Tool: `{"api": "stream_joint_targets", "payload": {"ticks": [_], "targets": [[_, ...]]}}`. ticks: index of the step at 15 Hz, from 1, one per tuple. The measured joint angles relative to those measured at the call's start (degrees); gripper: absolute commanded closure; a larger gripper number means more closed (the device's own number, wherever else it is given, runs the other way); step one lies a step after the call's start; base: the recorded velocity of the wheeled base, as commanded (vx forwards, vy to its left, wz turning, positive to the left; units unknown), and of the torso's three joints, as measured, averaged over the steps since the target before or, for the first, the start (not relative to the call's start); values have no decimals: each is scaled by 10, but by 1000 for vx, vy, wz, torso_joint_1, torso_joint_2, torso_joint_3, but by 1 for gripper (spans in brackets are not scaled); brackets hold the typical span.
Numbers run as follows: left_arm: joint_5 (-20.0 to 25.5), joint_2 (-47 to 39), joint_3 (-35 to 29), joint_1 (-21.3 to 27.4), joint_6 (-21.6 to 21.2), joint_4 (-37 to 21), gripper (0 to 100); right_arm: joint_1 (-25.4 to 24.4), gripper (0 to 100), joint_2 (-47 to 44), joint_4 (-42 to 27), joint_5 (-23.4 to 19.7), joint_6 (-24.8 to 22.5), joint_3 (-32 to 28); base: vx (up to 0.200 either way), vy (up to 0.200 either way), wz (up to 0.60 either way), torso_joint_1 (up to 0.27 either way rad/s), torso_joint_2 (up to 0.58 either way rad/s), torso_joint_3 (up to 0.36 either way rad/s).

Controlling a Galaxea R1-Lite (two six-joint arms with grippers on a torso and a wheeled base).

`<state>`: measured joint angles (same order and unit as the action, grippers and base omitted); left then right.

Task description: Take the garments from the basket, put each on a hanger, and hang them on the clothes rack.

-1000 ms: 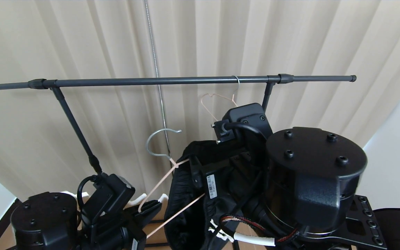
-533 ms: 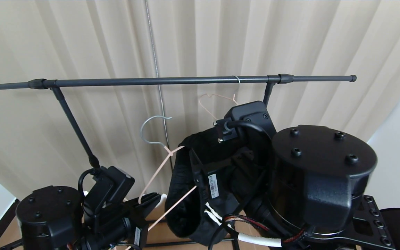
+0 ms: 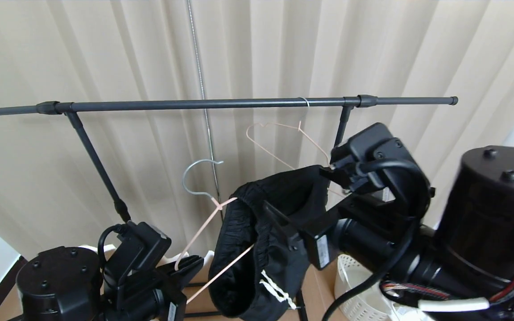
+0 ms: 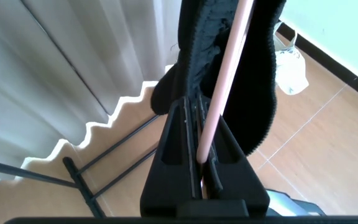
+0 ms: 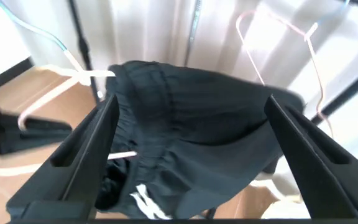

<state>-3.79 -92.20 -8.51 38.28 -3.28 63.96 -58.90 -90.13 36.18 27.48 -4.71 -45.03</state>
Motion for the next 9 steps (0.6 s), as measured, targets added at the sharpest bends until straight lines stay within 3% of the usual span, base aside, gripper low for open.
{"api": "stream_joint_targets", "payload": {"ticks": [2,4,7,9], "targets": [[4,5,6,0,-16,0,100,42,0,42,-23,-77,-37,24,0,0,0,0,0,0],[21,12,18,1,-36,0,100,105,0,82,-145,-212,-84,7,0,0,0,0,0,0],[27,20,43,3,-73,3,100,196,0,120,-410,-420,-170,-114,0,0,0,0,0,0],[43,27,57,13,-92,4,100,228,0,106,-514,-484,-240,-184,0,0,0,0,0,0]]}}
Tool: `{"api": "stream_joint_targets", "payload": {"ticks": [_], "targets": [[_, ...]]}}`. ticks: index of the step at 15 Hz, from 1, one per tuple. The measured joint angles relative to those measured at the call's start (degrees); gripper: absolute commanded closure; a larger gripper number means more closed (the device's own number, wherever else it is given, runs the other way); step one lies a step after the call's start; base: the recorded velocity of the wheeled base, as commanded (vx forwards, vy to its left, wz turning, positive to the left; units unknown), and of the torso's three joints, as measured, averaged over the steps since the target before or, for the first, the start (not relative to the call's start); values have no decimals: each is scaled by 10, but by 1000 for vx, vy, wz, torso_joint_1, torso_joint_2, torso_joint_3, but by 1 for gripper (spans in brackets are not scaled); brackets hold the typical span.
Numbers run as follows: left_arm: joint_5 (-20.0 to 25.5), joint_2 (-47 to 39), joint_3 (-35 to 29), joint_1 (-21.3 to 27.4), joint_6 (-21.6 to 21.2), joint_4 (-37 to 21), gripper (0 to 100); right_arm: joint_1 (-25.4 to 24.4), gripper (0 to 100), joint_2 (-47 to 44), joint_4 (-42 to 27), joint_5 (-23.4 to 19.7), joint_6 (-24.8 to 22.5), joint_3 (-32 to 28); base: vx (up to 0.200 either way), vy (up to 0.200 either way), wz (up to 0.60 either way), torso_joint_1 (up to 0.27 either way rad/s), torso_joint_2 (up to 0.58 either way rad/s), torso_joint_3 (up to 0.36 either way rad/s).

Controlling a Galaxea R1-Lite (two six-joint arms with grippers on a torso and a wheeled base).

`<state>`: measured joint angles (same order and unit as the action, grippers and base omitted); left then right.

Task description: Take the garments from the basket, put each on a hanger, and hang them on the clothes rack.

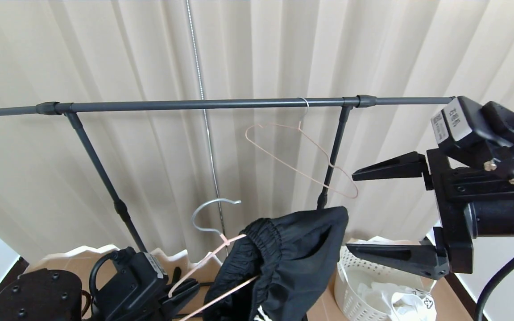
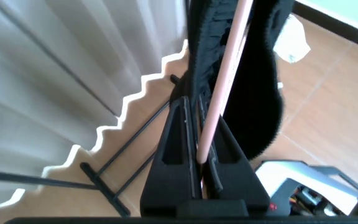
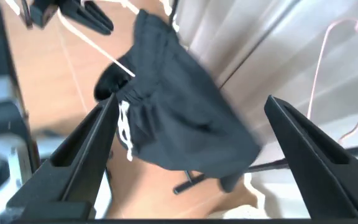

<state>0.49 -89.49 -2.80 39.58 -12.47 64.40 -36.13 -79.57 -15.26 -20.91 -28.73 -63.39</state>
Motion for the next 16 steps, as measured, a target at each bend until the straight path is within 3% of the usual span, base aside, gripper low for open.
{"api": "stream_joint_targets", "payload": {"ticks": [2,4,7,11,16], "targets": [[3,7,11,10,-15,0,100,12,0,-47,-87,-41,-63,-59,0,0,0,0,0,0],[3,13,17,24,-20,0,100,15,0,-91,-180,-56,-105,-118,0,0,0,0,0,0],[2,17,22,40,-21,0,100,-15,0,-142,-289,-55,-120,-207,0,0,0,0,0,0],[2,25,24,51,-21,0,100,-73,0,-186,-280,-32,-81,-234,0,0,0,0,0,0],[1,26,26,54,-40,0,100,-88,0,-210,-280,-28,-79,-237,0,0,0,0,0,0]]}}
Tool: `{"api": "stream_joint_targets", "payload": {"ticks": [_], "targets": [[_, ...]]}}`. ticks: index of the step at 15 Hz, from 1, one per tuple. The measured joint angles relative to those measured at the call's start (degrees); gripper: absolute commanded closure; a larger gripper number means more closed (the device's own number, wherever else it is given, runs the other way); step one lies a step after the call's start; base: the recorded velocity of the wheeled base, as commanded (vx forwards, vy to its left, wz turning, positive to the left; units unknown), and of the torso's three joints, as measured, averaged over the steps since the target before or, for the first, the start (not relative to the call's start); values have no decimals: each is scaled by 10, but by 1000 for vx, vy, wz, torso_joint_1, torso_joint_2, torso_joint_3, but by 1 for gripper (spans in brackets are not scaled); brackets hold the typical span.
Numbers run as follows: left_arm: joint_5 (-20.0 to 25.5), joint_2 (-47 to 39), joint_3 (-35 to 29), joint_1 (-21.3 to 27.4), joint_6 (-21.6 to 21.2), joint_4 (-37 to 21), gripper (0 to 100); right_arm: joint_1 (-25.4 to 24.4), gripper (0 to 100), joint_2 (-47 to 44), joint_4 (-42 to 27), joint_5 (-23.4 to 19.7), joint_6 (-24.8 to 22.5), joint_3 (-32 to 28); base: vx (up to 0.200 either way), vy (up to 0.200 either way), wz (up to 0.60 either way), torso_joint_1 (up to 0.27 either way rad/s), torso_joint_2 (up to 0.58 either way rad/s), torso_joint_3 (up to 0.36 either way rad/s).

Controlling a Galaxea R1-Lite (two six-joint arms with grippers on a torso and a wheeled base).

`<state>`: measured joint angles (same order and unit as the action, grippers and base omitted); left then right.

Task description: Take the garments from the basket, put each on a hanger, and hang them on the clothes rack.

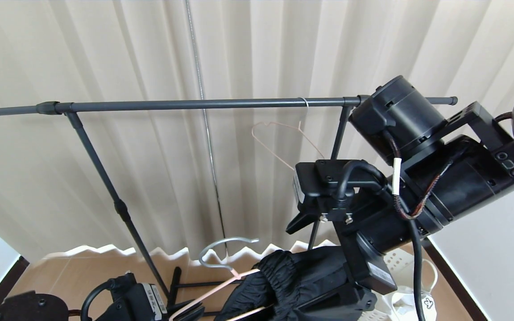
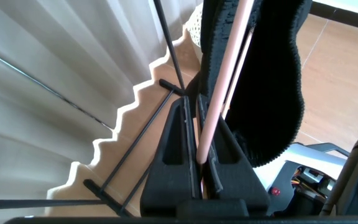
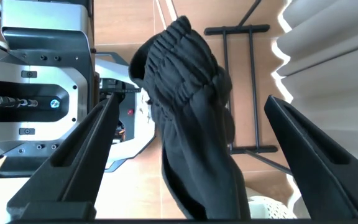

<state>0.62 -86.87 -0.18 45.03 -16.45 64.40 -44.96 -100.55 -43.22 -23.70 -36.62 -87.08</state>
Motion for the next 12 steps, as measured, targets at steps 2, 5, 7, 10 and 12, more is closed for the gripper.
{"api": "stream_joint_targets", "payload": {"ticks": [2,5,7,10,12], "targets": [[0,0,0,2,0,0,100,0,0,-10,9,0,0,-1,0,0,0,0,0,0],[0,0,-1,3,0,0,100,-1,0,-27,22,0,-1,1,0,0,0,0,0,0],[0,2,-1,3,0,0,100,-1,0,-34,24,3,-1,2,0,0,0,0,0,0],[0,5,-1,3,0,0,100,1,0,-38,24,11,-1,2,0,0,0,0,0,0],[0,6,-1,4,0,0,100,2,0,-41,24,12,-1,2,0,0,0,0,0,0]]}}
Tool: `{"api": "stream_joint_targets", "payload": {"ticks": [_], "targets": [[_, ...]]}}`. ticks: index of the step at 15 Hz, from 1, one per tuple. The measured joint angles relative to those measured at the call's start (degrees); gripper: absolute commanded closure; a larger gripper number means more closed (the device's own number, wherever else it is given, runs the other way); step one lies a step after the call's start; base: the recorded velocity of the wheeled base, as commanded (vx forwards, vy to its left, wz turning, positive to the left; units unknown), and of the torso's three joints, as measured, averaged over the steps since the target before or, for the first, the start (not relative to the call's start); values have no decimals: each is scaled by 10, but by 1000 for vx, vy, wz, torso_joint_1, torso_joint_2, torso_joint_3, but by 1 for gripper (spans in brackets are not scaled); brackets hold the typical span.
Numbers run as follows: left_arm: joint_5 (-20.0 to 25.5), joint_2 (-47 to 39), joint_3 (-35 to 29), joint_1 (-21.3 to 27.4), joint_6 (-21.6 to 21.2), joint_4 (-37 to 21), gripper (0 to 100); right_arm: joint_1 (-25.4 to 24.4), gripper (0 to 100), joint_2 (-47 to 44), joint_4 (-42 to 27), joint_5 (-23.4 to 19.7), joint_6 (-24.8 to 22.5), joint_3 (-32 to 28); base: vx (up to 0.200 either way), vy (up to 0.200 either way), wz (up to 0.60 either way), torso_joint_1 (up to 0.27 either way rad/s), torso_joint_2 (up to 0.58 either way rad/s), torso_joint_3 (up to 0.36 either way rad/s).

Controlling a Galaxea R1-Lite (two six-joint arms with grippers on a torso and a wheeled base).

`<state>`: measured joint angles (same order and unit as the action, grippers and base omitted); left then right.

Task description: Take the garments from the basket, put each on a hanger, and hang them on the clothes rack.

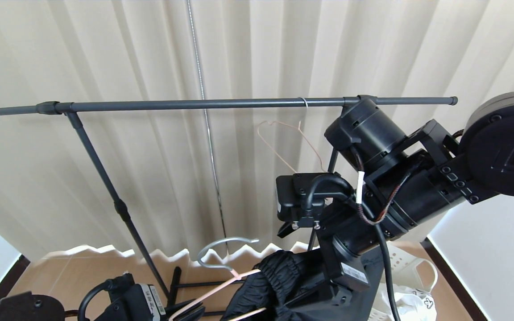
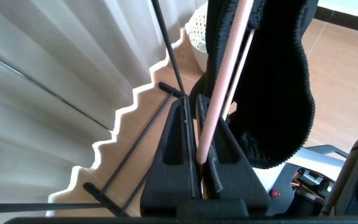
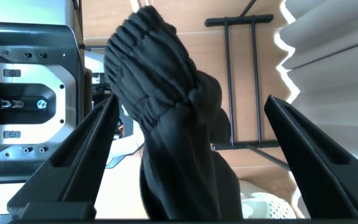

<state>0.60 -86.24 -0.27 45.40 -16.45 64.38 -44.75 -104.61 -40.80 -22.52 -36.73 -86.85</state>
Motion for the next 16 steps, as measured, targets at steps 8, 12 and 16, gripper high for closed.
{"api": "stream_joint_targets", "payload": {"ticks": [8,12,16], "targets": [[0,4,1,9,0,0,100,2,0,-11,21,0,-1,1,0,0,0,0,0,0],[0,4,1,9,0,0,100,3,0,-14,20,1,-1,-1,0,0,0,0,0,0],[0,4,1,9,0,0,100,4,100,-15,20,1,-1,-1,0,0,0,0,0,0]]}}
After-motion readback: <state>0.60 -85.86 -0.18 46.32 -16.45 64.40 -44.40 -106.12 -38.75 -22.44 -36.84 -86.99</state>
